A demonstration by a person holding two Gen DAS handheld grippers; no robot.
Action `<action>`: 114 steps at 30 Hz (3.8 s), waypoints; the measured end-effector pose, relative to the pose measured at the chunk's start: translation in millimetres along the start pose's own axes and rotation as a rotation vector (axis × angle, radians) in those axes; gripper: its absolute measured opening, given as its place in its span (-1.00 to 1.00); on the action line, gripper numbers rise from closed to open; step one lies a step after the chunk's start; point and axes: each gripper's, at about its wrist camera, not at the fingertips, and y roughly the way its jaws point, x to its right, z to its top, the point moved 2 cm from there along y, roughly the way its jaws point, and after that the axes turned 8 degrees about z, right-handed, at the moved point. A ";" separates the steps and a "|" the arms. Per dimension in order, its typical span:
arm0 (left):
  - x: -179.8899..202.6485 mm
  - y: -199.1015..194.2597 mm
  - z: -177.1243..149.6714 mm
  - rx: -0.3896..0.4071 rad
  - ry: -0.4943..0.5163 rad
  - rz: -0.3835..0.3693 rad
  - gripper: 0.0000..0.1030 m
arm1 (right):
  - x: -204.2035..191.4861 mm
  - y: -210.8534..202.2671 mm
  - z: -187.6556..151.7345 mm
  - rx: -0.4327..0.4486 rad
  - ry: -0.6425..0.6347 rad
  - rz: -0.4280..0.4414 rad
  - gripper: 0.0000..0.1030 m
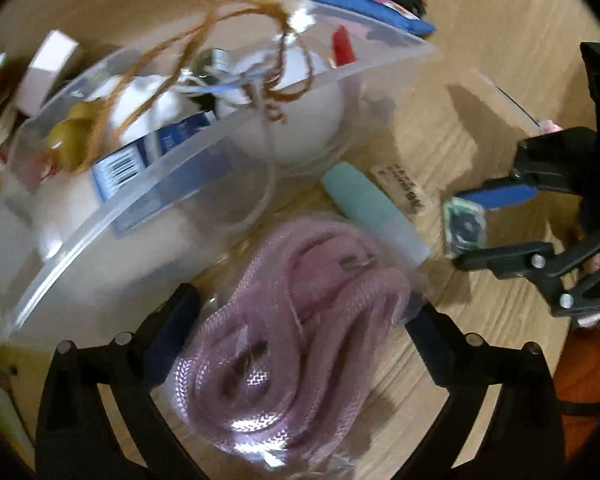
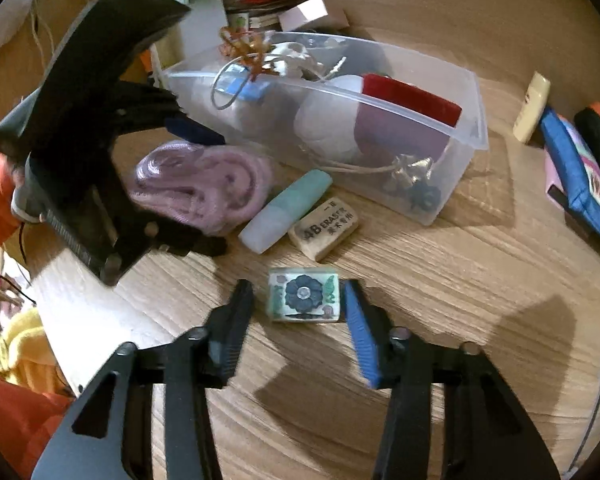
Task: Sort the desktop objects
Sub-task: 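Lift the pink rope bag with the left gripper while the right grasps the green flower eraser, then carry the pink rope bag and green eraser over the clear box with both grippers, then open both grippers to drop the pink rope bag and green eraser in the box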
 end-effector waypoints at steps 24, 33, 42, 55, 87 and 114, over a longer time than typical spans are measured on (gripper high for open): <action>-11.0 -94.8 -29.6 0.331 -0.450 0.219 0.03 | 6.8 -41.2 40.8 0.187 0.071 0.044 -0.40; -31.4 -132.2 -18.8 0.439 -0.526 0.258 0.04 | 15.7 -65.1 65.1 0.265 0.071 0.015 -0.40; -51.3 -145.5 -8.9 0.495 -0.576 0.298 0.04 | 29.8 -74.5 80.2 0.308 0.069 0.002 -0.40; -81.9 -139.9 27.6 0.536 -0.590 0.265 0.04 | 42.9 -62.4 110.3 0.331 0.060 0.021 -0.40; -86.5 -78.4 44.5 0.425 -0.577 0.215 0.19 | 56.7 -6.6 129.3 0.286 0.125 -0.052 -0.23; 1.3 -83.0 -4.0 0.266 -0.435 0.335 0.93 | 51.7 -63.0 39.2 0.265 0.164 -0.151 0.44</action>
